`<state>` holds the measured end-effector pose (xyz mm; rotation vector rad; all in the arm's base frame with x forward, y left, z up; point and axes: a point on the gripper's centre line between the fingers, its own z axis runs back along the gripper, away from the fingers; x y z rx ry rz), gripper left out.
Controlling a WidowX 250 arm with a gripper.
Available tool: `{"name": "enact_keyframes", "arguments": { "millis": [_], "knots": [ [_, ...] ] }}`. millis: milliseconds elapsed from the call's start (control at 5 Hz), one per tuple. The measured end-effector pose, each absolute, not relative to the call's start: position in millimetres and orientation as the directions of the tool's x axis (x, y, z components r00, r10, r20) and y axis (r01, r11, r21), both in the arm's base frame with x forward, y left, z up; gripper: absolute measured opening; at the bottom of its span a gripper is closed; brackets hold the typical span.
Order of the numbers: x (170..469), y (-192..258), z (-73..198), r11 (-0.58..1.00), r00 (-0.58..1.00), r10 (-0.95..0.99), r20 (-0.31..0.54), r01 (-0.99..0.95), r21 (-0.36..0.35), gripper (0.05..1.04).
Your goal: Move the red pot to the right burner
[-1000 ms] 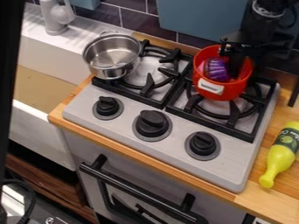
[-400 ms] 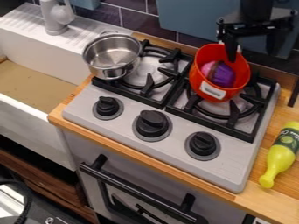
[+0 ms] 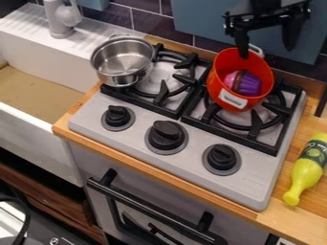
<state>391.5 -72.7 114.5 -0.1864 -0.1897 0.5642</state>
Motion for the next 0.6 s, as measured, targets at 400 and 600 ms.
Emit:
{"name": "enact_keyframes", "arguments": {
  "millis": [400, 600],
  "knots": [
    [378, -51, 121, 0.850, 0.852, 0.507, 0.131, -0.468, -0.242, 0.999],
    [376, -39, 119, 0.854, 0.857, 0.500, 0.125, -0.463, -0.237, 0.999]
  ]
}}
